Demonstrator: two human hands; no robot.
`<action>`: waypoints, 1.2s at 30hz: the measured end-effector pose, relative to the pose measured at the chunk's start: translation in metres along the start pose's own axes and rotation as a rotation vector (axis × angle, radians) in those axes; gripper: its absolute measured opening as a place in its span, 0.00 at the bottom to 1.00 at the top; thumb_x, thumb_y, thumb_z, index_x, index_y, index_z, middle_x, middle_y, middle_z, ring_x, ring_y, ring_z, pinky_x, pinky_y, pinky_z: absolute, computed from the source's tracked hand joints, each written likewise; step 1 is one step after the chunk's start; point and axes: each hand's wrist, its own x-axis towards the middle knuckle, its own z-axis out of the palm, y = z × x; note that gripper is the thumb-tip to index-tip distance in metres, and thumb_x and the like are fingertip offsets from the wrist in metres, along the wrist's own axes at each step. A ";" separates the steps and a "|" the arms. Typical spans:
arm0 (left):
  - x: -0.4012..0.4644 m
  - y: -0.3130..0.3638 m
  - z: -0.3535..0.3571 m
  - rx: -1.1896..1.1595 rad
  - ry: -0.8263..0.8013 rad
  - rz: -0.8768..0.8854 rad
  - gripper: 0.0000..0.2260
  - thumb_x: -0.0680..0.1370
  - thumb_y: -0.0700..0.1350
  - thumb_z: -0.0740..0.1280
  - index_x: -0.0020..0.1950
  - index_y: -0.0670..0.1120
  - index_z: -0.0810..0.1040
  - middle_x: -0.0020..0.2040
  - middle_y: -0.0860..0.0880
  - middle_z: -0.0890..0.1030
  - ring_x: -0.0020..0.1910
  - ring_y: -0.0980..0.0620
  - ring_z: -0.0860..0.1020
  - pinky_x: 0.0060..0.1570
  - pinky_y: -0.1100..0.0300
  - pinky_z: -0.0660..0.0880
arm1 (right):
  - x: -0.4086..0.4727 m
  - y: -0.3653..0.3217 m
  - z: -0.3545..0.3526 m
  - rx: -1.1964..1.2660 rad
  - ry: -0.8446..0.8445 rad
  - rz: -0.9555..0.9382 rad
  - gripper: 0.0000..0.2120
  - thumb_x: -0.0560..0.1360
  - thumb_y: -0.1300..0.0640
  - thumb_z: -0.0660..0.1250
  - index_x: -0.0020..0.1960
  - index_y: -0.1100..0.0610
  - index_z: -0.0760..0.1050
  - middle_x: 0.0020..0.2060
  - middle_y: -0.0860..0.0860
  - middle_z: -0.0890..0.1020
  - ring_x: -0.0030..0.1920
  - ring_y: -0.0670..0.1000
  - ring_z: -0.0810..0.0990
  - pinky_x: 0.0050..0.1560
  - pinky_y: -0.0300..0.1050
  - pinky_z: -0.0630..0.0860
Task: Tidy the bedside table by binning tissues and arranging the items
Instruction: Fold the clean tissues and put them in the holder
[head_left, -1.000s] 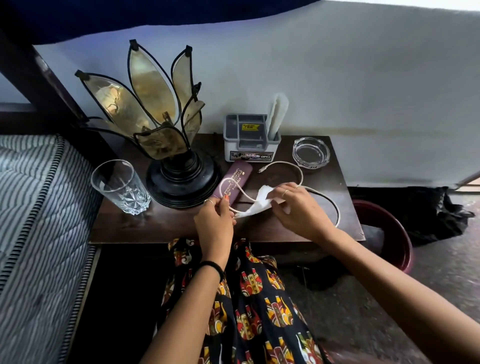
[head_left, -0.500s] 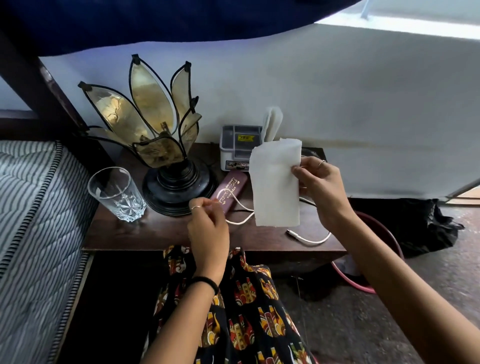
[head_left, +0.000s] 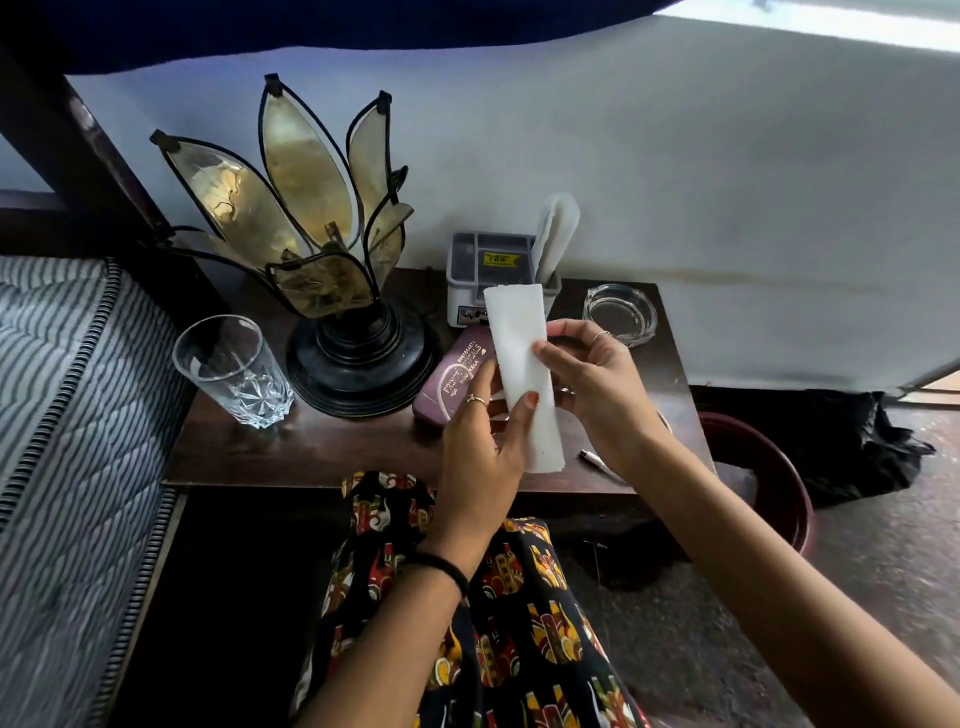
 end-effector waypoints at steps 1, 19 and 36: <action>0.000 0.000 -0.001 -0.017 0.027 -0.002 0.24 0.77 0.55 0.63 0.71 0.47 0.68 0.62 0.50 0.79 0.57 0.59 0.79 0.51 0.69 0.76 | 0.001 0.002 0.001 -0.020 0.010 -0.001 0.05 0.75 0.63 0.67 0.50 0.57 0.74 0.41 0.54 0.81 0.42 0.51 0.80 0.44 0.47 0.76; 0.015 -0.004 -0.023 -0.785 0.205 -0.500 0.08 0.76 0.37 0.67 0.55 0.45 0.76 0.43 0.53 0.85 0.42 0.57 0.84 0.34 0.61 0.79 | -0.006 0.008 -0.020 0.051 0.117 0.105 0.09 0.78 0.54 0.64 0.48 0.59 0.78 0.39 0.53 0.79 0.39 0.48 0.76 0.42 0.39 0.73; 0.017 0.004 -0.028 -1.008 0.109 -0.563 0.14 0.73 0.35 0.69 0.57 0.45 0.77 0.51 0.47 0.84 0.49 0.50 0.83 0.40 0.60 0.80 | -0.019 0.029 0.000 0.269 -0.088 0.008 0.10 0.69 0.63 0.73 0.50 0.59 0.81 0.46 0.56 0.86 0.46 0.53 0.85 0.43 0.39 0.80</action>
